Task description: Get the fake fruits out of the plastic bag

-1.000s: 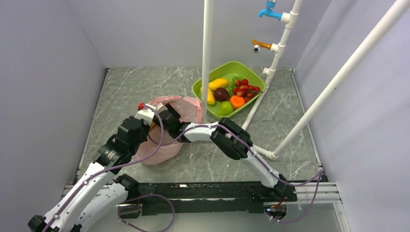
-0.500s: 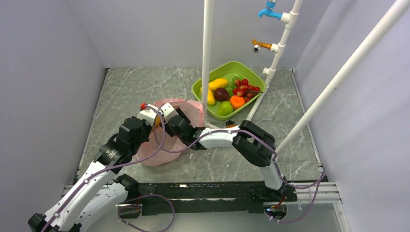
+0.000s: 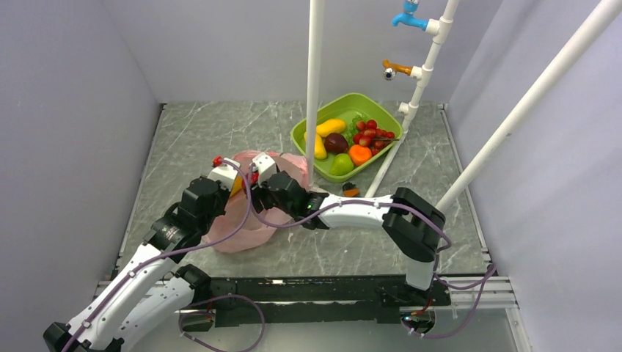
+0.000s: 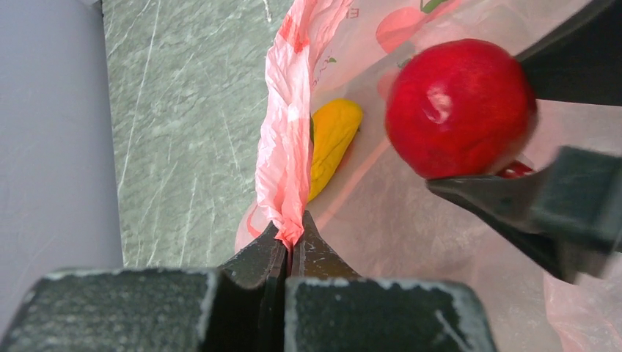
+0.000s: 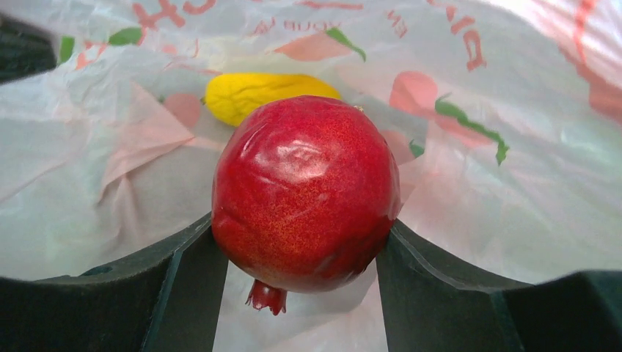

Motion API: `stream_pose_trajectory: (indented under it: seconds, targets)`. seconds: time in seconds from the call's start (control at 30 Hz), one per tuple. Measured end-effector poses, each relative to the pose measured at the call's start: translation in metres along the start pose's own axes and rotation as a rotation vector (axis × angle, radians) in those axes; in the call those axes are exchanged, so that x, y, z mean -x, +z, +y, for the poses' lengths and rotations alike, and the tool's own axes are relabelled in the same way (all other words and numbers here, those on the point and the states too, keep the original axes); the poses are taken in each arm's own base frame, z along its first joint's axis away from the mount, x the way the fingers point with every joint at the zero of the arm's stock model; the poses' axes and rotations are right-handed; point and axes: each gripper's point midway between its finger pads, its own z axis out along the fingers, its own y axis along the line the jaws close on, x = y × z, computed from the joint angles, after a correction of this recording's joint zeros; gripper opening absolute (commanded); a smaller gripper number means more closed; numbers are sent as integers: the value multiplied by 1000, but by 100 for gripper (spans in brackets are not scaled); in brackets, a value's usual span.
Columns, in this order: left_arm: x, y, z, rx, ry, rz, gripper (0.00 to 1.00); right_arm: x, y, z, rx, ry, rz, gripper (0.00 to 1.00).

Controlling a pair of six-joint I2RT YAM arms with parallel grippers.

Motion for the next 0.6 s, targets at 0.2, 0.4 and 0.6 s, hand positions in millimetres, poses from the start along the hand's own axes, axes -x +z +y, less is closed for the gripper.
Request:
stream_pose_trajectory:
  seconds: [0.2, 0.4, 0.6]
  targets:
    - [-4, -1, 12, 75, -16, 21, 0, -13, -18, -5, 122, 140, 51, 0]
    - [-7, 0, 17, 113, -29, 3, 0, -21, -36, -3, 207, 242, 154, 0]
    - [-22, 7, 11, 101, -14, 31, 0, 17, -74, 11, 263, 284, 195, 0]
